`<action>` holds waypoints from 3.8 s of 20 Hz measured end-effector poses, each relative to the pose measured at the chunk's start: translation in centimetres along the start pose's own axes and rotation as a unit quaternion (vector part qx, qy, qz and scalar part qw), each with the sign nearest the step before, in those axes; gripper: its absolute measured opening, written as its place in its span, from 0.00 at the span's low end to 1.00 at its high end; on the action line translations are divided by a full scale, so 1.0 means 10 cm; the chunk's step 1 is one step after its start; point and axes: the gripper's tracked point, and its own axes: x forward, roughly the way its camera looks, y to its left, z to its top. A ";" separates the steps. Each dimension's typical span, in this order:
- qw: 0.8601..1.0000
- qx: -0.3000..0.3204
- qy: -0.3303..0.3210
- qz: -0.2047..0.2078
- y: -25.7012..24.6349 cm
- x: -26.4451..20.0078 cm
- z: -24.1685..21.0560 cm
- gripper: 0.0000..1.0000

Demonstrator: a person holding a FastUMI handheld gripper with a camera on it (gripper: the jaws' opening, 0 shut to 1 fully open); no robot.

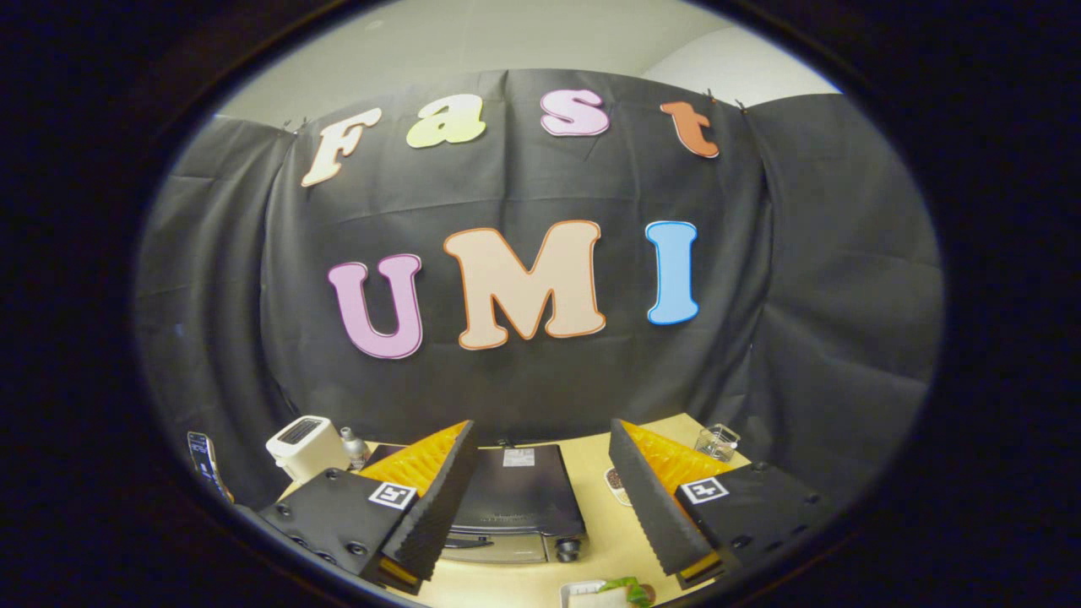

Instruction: Open the toaster oven, put the food inside, and close the toaster oven door.

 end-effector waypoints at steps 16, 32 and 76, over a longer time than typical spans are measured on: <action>0.998 0.014 0.008 0.053 0.97 0.34 -1.01 0.97; 0.994 -0.027 0.081 0.066 1.36 0.52 -2.17 0.97; 0.960 0.001 0.276 0.047 1.05 -1.06 -3.91 0.94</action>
